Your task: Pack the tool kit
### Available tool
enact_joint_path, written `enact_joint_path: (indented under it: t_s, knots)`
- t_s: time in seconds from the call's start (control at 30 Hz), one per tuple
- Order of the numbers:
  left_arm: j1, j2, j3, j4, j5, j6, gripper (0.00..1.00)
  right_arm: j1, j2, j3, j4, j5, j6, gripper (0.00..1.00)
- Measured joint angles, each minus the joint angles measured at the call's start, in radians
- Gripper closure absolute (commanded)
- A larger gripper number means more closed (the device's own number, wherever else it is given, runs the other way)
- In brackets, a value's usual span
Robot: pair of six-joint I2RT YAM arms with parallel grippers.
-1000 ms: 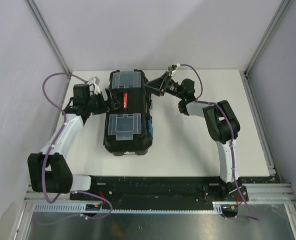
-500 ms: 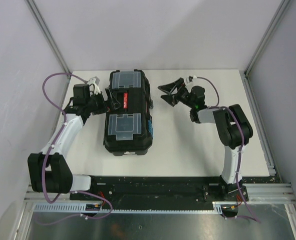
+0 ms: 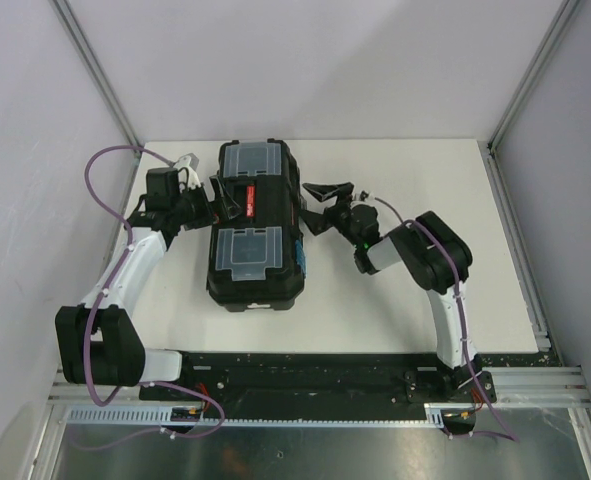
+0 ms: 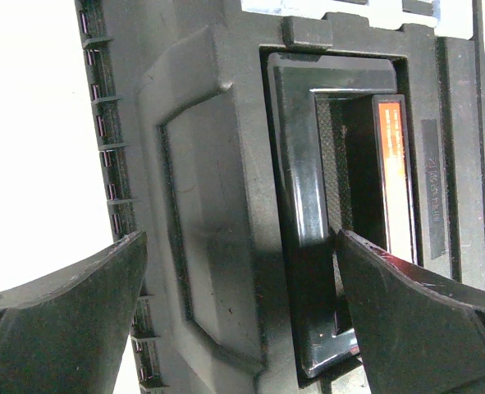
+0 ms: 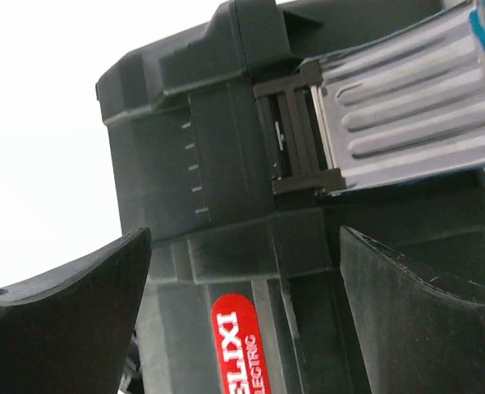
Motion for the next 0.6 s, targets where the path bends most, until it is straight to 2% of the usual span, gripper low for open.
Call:
enact_joint_path:
  t_s: [0.23, 0.6]
  knots:
    - [0.000, 0.001, 0.002, -0.001, 0.000, 0.000, 0.01, 0.069, 0.040, -0.003, 0.032, 0.228, 0.185, 0.01]
    - [0.000, 0.020, 0.014, 0.005, 0.011, 0.000, 0.01, 0.090, 0.109, 0.029, 0.054, 0.319, 0.249, 0.01]
